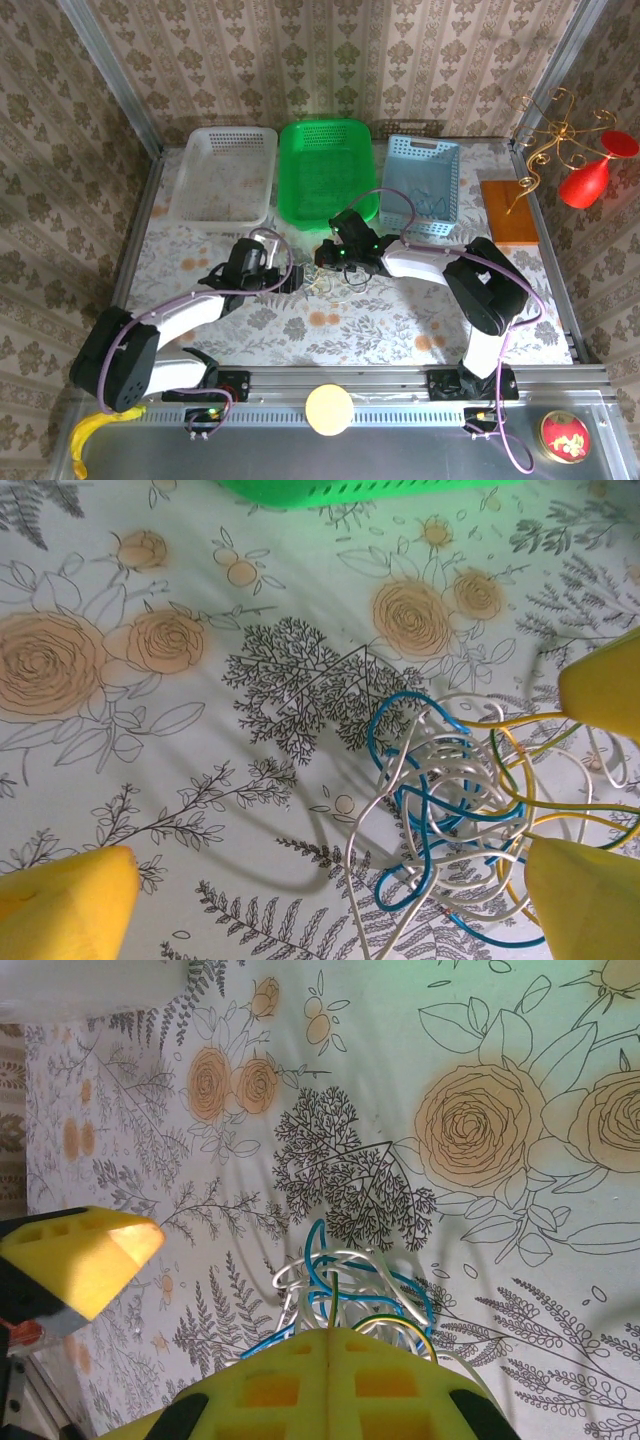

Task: Untangle the cables

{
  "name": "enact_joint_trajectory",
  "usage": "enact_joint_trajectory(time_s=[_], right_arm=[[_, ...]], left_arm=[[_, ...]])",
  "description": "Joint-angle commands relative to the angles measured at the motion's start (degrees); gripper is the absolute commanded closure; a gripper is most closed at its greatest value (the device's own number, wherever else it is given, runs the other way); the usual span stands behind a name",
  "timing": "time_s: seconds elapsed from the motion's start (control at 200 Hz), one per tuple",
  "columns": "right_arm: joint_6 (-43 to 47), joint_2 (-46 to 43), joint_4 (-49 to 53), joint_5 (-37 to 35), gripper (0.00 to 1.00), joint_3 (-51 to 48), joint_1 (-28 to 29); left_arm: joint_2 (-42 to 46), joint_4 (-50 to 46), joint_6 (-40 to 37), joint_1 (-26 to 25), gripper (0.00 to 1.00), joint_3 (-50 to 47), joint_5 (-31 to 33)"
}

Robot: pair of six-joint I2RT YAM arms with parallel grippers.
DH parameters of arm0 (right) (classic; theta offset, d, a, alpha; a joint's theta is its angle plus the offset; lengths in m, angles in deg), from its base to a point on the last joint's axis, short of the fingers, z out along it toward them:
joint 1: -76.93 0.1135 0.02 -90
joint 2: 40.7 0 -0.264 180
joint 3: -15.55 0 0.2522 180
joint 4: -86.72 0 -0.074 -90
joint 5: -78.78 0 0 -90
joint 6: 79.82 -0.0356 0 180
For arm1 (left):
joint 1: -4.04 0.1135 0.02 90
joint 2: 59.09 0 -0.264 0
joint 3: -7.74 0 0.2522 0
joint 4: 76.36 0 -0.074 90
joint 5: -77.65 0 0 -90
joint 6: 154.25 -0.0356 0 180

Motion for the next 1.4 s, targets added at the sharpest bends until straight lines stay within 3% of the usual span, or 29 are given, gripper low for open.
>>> enact_joint_trajectory(time_s=[0.0,0.45,0.865,1.12,1.395], right_arm=[[-0.22,-0.3,-0.54,1.11,1.0,1.4,0.31],[-4.74,-6.29,-5.54,7.55,1.0,0.72,-2.15],[-10.2,-16.63,-11.98,11.74,1.0,-1.0,-6.86],[-7.97,-19.26,-13.35,11.57,1.0,-2.81,-7.84],[-7.03,-19.94,-15.25,12.14,1.0,-4.24,-9.0]], left_arm=[[-2.13,2.44,-1.36,-0.79,0.0,1.63,-0.8],[-11.22,0.45,-0.67,-4.04,0.0,3.63,7.03],[-12.79,0.8,0.24,-4.02,0.0,1.9,8.08],[-9.26,-1.96,-0.18,-3.96,0.0,2.51,8.02],[3.19,-9.05,0.08,-0.97,0.0,3.31,5.66]])
